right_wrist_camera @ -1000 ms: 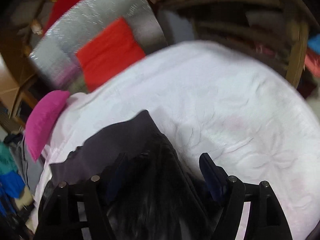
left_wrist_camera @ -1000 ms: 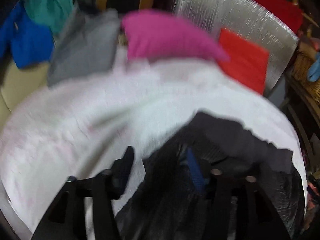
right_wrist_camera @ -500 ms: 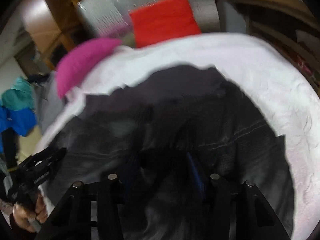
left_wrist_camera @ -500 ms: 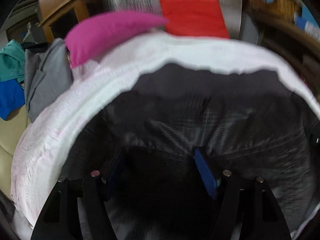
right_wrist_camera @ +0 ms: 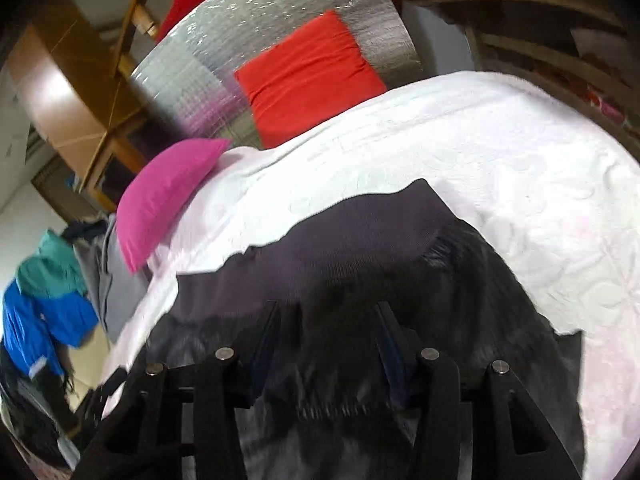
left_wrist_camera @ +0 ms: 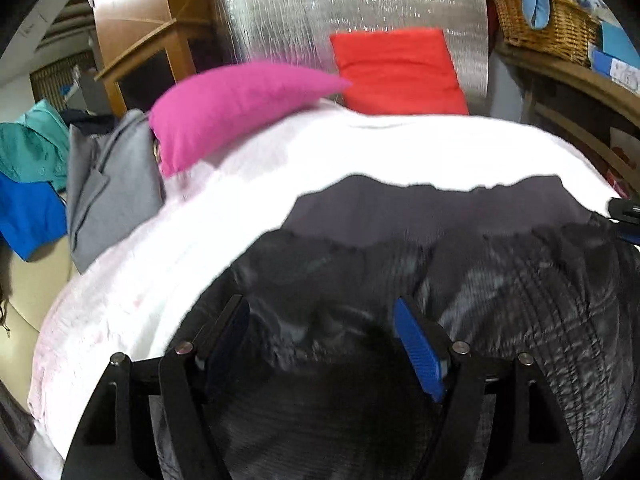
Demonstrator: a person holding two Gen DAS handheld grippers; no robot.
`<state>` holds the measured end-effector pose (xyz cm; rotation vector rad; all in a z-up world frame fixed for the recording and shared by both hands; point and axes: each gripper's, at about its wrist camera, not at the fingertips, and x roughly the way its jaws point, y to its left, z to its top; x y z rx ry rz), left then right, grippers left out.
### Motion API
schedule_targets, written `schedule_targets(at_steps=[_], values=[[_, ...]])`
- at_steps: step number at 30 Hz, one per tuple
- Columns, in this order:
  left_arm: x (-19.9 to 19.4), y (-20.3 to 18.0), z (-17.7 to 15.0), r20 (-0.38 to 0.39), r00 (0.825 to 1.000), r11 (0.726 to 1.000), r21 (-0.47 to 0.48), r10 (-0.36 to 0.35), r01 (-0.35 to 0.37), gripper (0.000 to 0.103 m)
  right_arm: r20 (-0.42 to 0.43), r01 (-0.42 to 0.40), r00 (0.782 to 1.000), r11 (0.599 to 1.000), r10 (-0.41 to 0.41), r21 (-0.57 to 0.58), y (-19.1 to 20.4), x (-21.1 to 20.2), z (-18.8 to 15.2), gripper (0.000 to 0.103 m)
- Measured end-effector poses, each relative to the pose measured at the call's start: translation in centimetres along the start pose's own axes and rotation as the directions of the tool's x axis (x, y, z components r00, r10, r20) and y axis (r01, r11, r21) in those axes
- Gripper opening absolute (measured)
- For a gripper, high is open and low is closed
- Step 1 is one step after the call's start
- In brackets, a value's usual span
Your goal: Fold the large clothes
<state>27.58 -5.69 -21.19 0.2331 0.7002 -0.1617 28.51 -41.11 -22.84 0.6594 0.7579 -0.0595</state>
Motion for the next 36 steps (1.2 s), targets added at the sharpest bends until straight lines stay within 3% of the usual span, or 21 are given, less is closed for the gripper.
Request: schedule_targets(at_steps=[5,8,12,24,36], values=[[-0.4,0.7,0.3,0.024,1.0,1.0,-0.003,0.016,-0.016,0.076,-0.034,0.037,0.999,0.999,-0.037,0.011,0.5,4.8,0.5,0.063],[-0.6,0.7,0.3,0.031,0.999,1.0,0.003,0.016,-0.016,0.076,-0.122,0.132,0.983,0.991,-0.134,-0.024,-0.2,8.7,0.3,0.069],[-0.6,0.5,0.1,0.038,0.999,1.0,0.01,0.016,-0.016,0.076,-0.102,0.161,0.981,0.984,-0.168,-0.071,0.8,8.5,0.5,0.073],[-2.0,4.6,0.4,0.067,0.996,0.995,-0.078,0.064,-0.059,0.076,0.021,0.063,0.998,0.995,-0.062,-0.082,3.3,4.5,0.5,0.073],[-2.3,7.9,0.2,0.079,0.992,0.987,-0.136,0.101,-0.089,0.076,0.005,0.019,1.0,0.991,-0.019,-0.135,6.6,5.3,-0.5,0.073]])
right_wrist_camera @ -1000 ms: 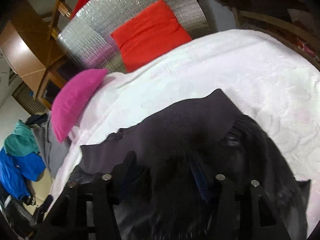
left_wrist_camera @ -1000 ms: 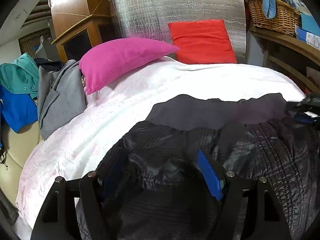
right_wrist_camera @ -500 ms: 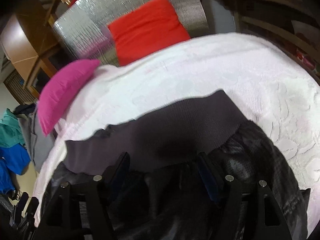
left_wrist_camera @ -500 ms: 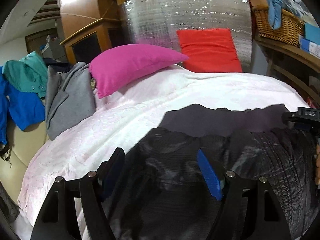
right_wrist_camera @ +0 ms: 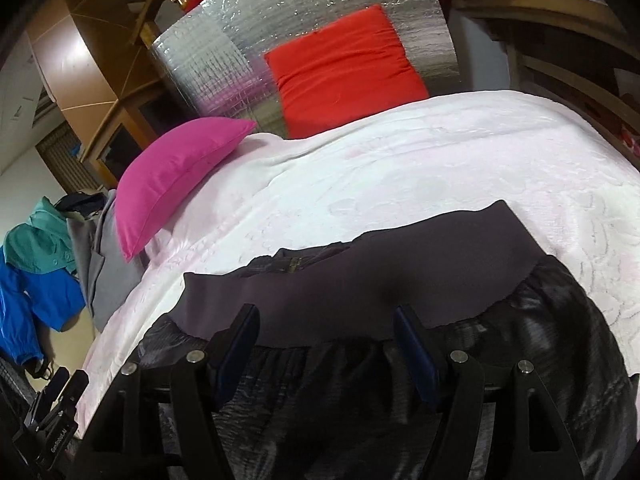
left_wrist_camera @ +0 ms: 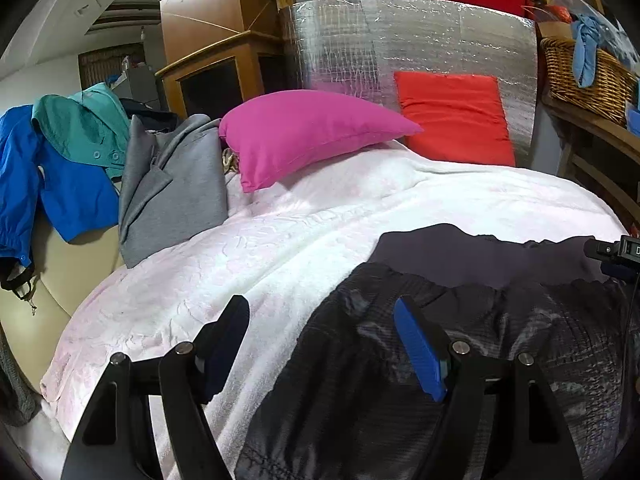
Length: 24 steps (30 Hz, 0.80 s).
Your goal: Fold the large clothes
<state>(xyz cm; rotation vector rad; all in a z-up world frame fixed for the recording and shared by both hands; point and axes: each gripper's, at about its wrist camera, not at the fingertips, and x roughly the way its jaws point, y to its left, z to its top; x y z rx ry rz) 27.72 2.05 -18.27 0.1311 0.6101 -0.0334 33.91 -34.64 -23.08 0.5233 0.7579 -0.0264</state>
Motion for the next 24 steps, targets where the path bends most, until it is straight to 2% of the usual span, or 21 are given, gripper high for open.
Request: schedule_targets(at_steps=[15,17,18,20,21,22,23,24], values=[[0.2,0.3,0.0,0.003,1.0,1.0,-0.004,0.01,-0.01,0.076,-0.01,-0.016,1.0,1.0,0.016,0.008,0.1,0.2,0.0,0.073],[0.4,0.2,0.0,-0.005,1.0,1.0,0.002,0.007,-0.007,0.076,-0.031,-0.02,0.999,1.0,0.02,0.019,0.0,0.7,0.0,0.073],[0.6,0.1,-0.1,-0.013,1.0,1.0,0.006,0.004,-0.004,0.076,-0.068,-0.018,0.997,0.999,0.021,0.033,-0.2,1.6,0.0,0.073],[2.1,-0.2,-0.5,-0.083,0.996,1.0,0.007,-0.024,0.025,0.076,-0.16,-0.004,0.987,0.998,0.013,0.057,-0.9,3.6,-0.4,0.073],[3.6,-0.3,-0.9,-0.157,0.986,0.999,0.0,-0.054,0.054,0.076,-0.196,0.001,0.98,0.998,0.012,0.066,-1.4,4.7,-0.8,0.073],[5.0,-0.4,-1.4,-0.225,0.972,0.997,-0.005,-0.073,0.074,0.076,-0.183,-0.009,0.983,0.998,0.022,0.069,-1.5,4.5,-0.9,0.073],[7.1,-0.5,-2.2,-0.336,0.938,0.996,-0.018,-0.087,0.086,0.076,-0.177,-0.018,0.984,0.997,0.031,0.072,-1.5,3.9,-0.7,0.073],[8.6,-0.2,-2.9,-0.399,0.911,0.995,-0.048,-0.102,0.09,0.078,-0.169,-0.031,0.985,0.996,0.045,0.086,-1.6,3.0,-0.5,0.073]])
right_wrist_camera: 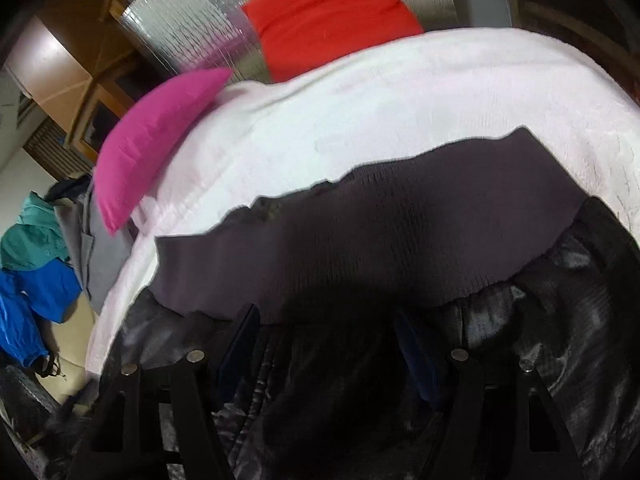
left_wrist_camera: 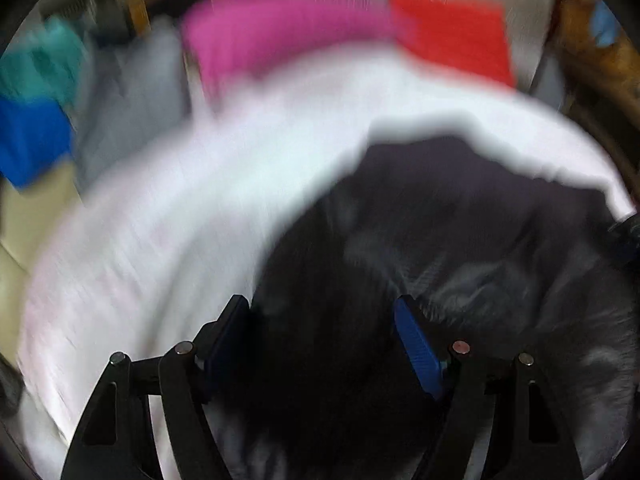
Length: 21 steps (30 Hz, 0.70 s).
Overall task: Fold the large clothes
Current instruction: 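Grasp the ribbed band with both grippers and fold it over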
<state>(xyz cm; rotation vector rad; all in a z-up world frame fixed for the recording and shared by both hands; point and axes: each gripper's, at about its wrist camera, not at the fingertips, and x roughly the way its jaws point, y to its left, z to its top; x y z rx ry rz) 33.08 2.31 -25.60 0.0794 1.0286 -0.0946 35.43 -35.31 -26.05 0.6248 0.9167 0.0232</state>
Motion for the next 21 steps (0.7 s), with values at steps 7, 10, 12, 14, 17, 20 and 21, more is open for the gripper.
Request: schedule_targets(at_steps=[7,10,12,14,17,20,21], values=[[-3.6,2.2,0.5,0.167,0.986,0.997,-0.075,0.008,0.005,0.078,0.236,0.0,0.972,0.998,-0.016,0.069,-4.6,-11.4,-1.6,0.073],[-4.6,2.9,0.3,0.209,0.978,0.998,-0.065,0.024,-0.01,0.078,0.278,0.029,0.959,0.993,-0.059,0.111,-7.8,-15.7,-4.5,0.072],[-3.8,3.0,0.2,0.161,0.986,0.997,-0.07,0.03,-0.019,0.078,0.261,0.062,0.961,0.991,-0.091,0.117,-9.7,-16.8,-6.6,0.054],[-3.0,3.3,-0.2,0.128,0.992,0.995,-0.098,0.013,0.0,0.078,0.2,0.088,0.974,0.989,-0.111,0.121,-11.0,-16.4,-8.4,0.039],[-1.6,2.4,-0.5,0.091,0.995,0.997,-0.068,0.045,-0.038,0.078,0.111,0.141,0.982,0.983,-0.154,0.118,-12.4,-14.9,-11.1,0.038],[-0.2,1.2,-1.0,0.066,0.996,0.998,-0.016,0.055,-0.054,0.079,0.09,0.163,0.981,0.982,-0.172,0.094,-13.1,-14.0,-12.9,0.038],[-0.4,1.4,-1.0,0.069,0.996,0.999,-0.02,0.051,-0.049,0.079,0.098,0.166,0.98,0.982,-0.175,0.09,-13.0,-14.3,-13.1,0.038]])
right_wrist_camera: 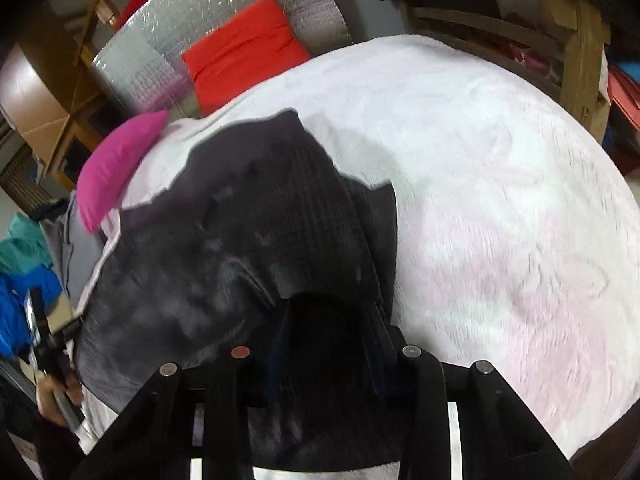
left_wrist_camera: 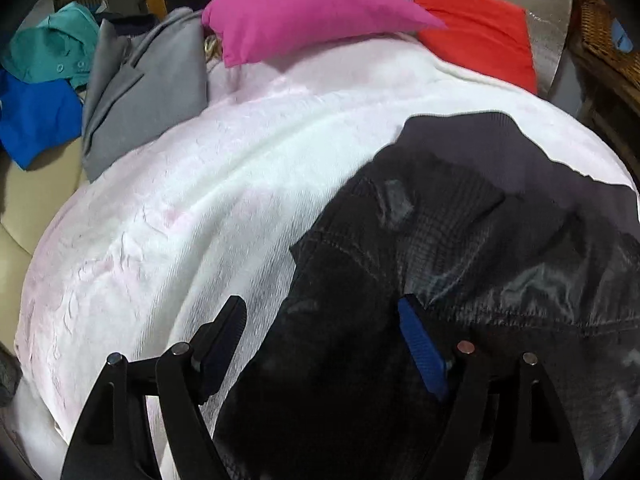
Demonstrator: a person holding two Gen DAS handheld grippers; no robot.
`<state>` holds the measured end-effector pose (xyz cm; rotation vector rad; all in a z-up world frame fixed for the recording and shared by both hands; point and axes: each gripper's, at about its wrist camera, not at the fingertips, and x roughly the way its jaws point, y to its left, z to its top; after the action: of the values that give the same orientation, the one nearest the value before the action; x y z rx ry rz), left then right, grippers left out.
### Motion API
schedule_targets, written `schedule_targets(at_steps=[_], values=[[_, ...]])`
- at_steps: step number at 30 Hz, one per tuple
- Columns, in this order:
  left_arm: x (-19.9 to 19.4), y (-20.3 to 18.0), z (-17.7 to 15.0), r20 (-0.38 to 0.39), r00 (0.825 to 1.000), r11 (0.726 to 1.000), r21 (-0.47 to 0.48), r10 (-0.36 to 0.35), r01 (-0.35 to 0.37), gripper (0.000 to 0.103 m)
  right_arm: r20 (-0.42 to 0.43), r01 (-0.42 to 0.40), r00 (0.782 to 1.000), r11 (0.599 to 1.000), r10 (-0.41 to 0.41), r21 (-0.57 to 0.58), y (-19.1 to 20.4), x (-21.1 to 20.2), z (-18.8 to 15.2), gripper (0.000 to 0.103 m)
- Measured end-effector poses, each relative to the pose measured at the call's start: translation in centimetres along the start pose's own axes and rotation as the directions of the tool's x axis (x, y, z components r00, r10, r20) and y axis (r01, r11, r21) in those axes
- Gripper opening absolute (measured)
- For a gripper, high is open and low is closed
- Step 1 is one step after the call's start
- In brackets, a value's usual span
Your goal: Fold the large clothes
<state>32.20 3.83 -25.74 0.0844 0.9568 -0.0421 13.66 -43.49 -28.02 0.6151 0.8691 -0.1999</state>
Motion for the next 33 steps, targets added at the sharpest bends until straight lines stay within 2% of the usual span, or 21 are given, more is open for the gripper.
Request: schedule_targets(at_steps=[2,5,8,11,14,16,17,21,23,25,27,28,29,31,33], values=[[-0.8,0.7,0.0,0.0,1.0,0.999,-0.029,-0.029,0.029,0.079,-0.002,-0.01,1.0,1.0,0.01,0.018,-0.2,-0.9,-0.1,0.038],[-2.6,2.6,0.2,0.055,0.996,0.993,-0.092,-0.067,0.072,0.079,0.023,-0.053,0.998,0.998,0.052,0.038,-0.7,-2.6,-0.3,0.041],[-4.4,4.8,0.3,0.109,0.992,0.989,-0.125,-0.061,0.074,0.079,0.067,-0.055,0.997,0.992,0.047,0.112,-2.3,-4.0,-0.1,0.076],[-4.0,7.0,0.6,0.083,0.984,0.972,-0.162,-0.157,0.169,0.081,0.055,-0.057,0.997,0.988,0.05,0.144,-3.2,-3.9,0.9,0.076],[-2.0,7.7,1.1,-0.006,0.967,0.953,-0.171,-0.253,0.248,0.081,0.017,-0.066,0.998,0.987,0.065,0.149,-3.3,-2.8,1.7,0.076],[-0.8,7.4,1.2,-0.061,0.951,0.943,-0.164,-0.303,0.29,0.081,-0.011,-0.096,0.995,0.982,0.099,0.162,-3.8,-2.1,1.8,0.076],[-0.1,7.2,1.4,-0.078,0.937,0.932,-0.16,-0.341,0.326,0.081,-0.034,-0.113,0.992,0.977,0.121,0.181,-4.2,-1.3,2.2,0.076],[1.6,6.5,2.0,-0.139,0.865,0.873,-0.156,-0.483,0.462,0.082,-0.091,-0.155,0.979,0.954,0.183,0.255,-5.6,1.4,3.1,0.076],[2.4,6.2,2.4,-0.163,0.845,0.859,-0.158,-0.51,0.488,0.082,-0.112,-0.197,0.965,0.935,0.239,0.294,-6.0,2.8,3.5,0.077],[3.6,5.6,2.8,-0.206,0.81,0.835,-0.17,-0.549,0.523,0.081,-0.14,-0.233,0.946,0.916,0.291,0.327,-6.3,4.3,3.8,0.08],[4.2,4.7,2.6,-0.247,0.775,0.813,-0.187,-0.582,0.551,0.081,-0.124,-0.264,0.939,0.903,0.322,0.34,-6.2,5.0,4.4,0.083],[4.4,4.4,2.6,-0.257,0.765,0.807,-0.187,-0.591,0.56,0.082,-0.129,-0.292,0.927,0.892,0.353,0.344,-5.9,5.5,4.8,0.083],[4.5,3.7,2.7,-0.267,0.765,0.81,-0.17,-0.586,0.561,0.082,-0.142,-0.312,0.915,0.886,0.378,0.344,-5.5,6.0,4.9,0.083],[4.5,2.9,2.7,-0.273,0.773,0.819,-0.144,-0.572,0.555,0.085,-0.153,-0.307,0.918,0.901,0.365,0.307,-4.5,6.5,5.5,0.086],[4.5,2.6,2.7,-0.274,0.767,0.814,-0.152,-0.58,0.561,0.086,-0.165,-0.317,0.914,0.907,0.37,0.277,-3.5,7.0,6.0,0.086]])
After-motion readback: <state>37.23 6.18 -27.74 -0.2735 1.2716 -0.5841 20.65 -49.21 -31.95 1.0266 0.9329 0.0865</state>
